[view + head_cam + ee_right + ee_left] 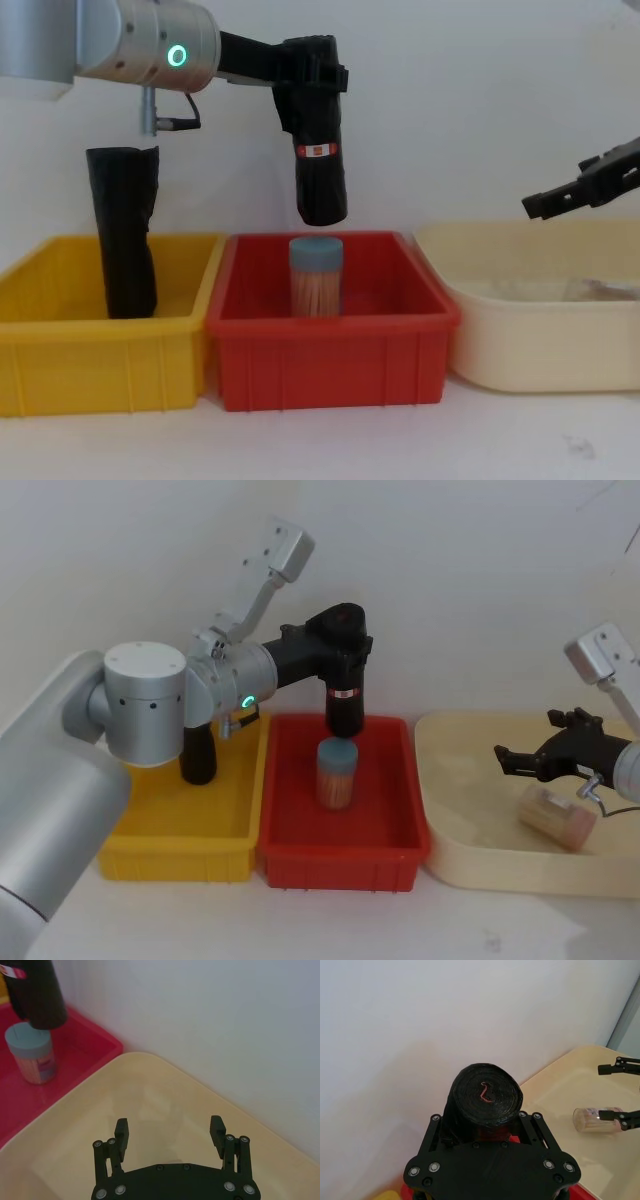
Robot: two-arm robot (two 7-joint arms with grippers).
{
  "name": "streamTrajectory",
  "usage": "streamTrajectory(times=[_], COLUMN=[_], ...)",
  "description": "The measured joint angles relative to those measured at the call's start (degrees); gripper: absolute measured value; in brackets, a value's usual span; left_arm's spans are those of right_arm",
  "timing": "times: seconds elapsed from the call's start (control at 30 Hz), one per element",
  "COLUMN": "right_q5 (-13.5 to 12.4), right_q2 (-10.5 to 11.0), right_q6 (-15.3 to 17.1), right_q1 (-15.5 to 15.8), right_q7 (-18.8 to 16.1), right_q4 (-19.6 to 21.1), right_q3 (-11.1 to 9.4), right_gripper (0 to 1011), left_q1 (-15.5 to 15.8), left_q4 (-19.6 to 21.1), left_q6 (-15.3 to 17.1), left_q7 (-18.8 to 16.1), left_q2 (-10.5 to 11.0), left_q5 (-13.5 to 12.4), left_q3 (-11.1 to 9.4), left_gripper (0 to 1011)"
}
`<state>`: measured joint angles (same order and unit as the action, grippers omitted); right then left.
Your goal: Pick up the garbage bag with the one hand and transfer it to the other hand.
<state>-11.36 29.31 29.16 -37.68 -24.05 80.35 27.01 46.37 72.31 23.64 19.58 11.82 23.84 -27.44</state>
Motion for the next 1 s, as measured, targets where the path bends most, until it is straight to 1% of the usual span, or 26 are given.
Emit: streamTrajectory(times=[0.2,0.3,0.57,0.6,0.63,0.67,0.77,0.8,0.97,1.0], right_q5=[-0.46,-0.82,-1.97,-2.30,-2.44,-2.82,-3.31,-3.63,-4.46,-4.69], right_q2=[-0.74,-1.45,-4.12,-4.88,-5.13,-5.96,-7.33,-8.16,-10.75,-11.52], right_q6=[-1.27,-2.52,-6.45,-7.52,-8.01,-9.19,-10.86,-11.93,-15.10,-16.11], right_q1=[-0.09,-0.45,-1.98,-2.47,-2.62,-3.12,-4.06,-4.67,-6.77,-7.47], right_q7=[-1.07,-1.80,-4.18,-4.79,-5.05,-5.73,-6.59,-7.16,-8.72,-9.24], right_q4=[0.02,-0.21,-2.13,-2.84,-3.11,-4.09,-5.58,-6.96,-11.26,-12.74], right_q3=[-0.07,0.00,0.72,0.94,1.01,1.23,1.55,1.76,2.39,2.60], right_gripper=[1000,1001,1001,1000,1000,1000,1000,1000,1001,1001], left_q1=[0.65,0.83,1.23,1.26,1.29,1.31,1.40,1.42,1.47,1.49], left_q4=[-1.52,-1.91,-2.87,-2.93,-3.04,-3.08,-3.26,-3.32,-3.48,-3.52], left_q6=[-1.22,-1.54,-2.32,-2.36,-2.46,-2.50,-2.62,-2.69,-2.80,-2.84], left_q7=[-0.26,-0.33,-0.50,-0.50,-0.52,-0.53,-0.55,-0.57,-0.59,-0.60], left_q2=[-0.65,-0.83,-1.25,-1.27,-1.30,-1.32,-1.41,-1.43,-1.49,-1.51], left_q5=[-0.57,-0.71,-1.06,-1.08,-1.12,-1.13,-1.21,-1.24,-1.29,-1.31], left_q3=[-0.51,-0.65,-0.94,-0.96,-1.01,-1.02,-1.08,-1.10,-1.14,-1.16], left_gripper=[487,487,487,487,487,487,487,487,487,487])
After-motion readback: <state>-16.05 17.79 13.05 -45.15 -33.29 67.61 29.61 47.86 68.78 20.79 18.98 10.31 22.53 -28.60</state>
